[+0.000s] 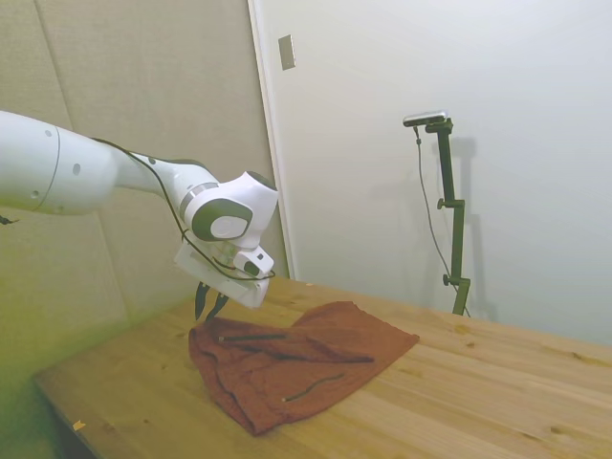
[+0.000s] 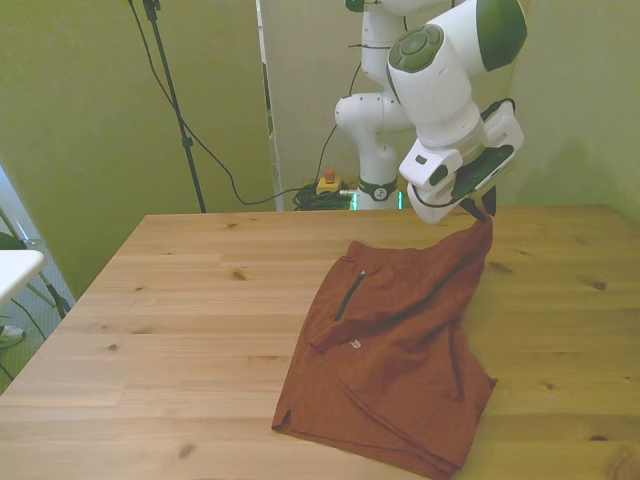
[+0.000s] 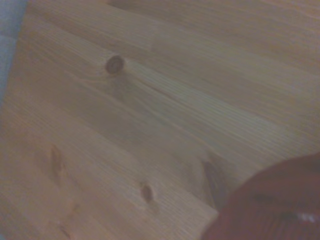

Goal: Unfold the shorts

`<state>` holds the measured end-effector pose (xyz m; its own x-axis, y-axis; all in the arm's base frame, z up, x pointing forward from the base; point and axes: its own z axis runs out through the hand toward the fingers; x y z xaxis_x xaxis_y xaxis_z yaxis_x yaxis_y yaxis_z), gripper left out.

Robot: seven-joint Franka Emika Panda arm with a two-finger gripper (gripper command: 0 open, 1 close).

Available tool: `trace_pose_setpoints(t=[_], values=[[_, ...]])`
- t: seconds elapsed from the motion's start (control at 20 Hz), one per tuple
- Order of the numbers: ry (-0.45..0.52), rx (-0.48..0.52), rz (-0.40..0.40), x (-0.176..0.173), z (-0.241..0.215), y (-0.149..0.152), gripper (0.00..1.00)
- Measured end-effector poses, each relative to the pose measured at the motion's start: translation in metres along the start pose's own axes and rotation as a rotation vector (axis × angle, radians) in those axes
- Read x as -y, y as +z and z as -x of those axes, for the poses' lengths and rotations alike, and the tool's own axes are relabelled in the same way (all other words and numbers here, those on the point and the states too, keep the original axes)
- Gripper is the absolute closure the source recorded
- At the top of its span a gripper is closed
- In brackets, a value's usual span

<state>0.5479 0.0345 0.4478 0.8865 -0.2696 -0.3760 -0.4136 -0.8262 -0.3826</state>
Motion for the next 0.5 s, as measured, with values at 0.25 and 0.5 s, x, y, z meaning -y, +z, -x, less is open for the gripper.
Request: trace_pose_setpoints(t=[0.25, 0.5], values=[[0.088, -0.101, -0.029, 0.000, -0.009, -0.021, 0.00], [0.301, -0.285, -0.092, -0.058, -0.069, -0.068, 0.00]])
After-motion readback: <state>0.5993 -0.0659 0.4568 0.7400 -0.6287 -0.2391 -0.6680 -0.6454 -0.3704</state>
